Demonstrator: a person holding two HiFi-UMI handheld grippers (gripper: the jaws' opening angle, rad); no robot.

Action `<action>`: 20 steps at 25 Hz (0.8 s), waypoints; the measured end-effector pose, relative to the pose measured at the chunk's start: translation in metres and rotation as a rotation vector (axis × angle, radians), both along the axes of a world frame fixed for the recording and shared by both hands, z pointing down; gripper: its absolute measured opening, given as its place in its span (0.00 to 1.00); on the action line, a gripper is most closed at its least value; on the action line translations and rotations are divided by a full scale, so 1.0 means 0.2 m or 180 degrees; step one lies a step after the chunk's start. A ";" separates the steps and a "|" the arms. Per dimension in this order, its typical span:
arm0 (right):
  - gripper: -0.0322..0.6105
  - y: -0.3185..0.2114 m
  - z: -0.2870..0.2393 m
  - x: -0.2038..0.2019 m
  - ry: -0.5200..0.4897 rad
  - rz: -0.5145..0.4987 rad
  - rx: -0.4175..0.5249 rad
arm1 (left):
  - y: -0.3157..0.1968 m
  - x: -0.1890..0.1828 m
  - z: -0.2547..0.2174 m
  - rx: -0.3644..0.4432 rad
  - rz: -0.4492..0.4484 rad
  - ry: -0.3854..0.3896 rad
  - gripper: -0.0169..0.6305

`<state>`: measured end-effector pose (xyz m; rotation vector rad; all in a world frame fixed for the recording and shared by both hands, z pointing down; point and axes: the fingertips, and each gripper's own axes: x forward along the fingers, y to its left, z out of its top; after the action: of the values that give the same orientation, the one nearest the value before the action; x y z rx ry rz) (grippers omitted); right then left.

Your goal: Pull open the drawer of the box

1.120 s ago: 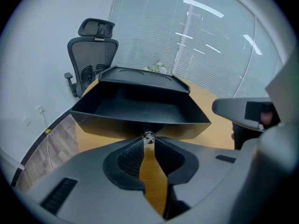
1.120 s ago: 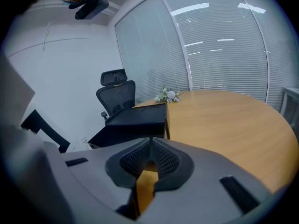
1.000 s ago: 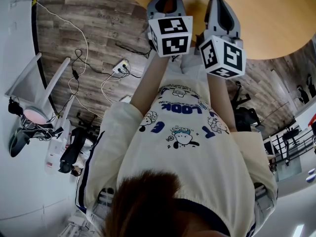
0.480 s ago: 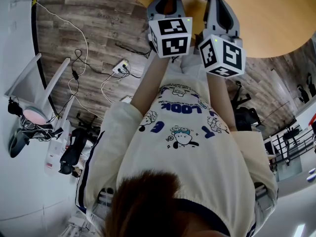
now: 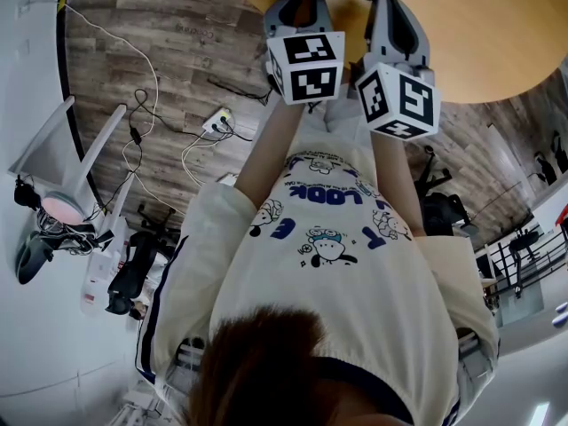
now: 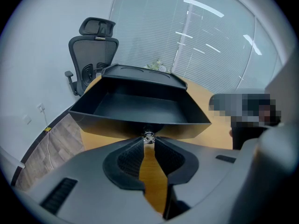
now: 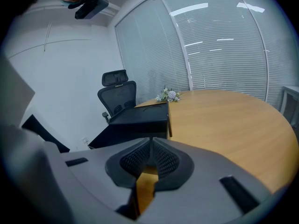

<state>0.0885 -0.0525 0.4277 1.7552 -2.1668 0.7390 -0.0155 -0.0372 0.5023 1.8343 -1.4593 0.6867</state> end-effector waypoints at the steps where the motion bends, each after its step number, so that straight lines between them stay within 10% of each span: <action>1: 0.11 0.00 0.00 0.00 0.0001 0.0000 -0.0001 | 0.00 0.00 0.00 0.0001 -0.0003 -0.0005 0.14; 20: 0.11 -0.04 -0.10 -0.03 -0.0016 -0.0057 0.0135 | 0.01 -0.04 -0.16 0.0178 0.0005 0.0037 0.18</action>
<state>0.0825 -0.0603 0.4075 1.7538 -2.2143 0.6990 -0.0230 -0.0352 0.4710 1.8789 -1.4834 0.6408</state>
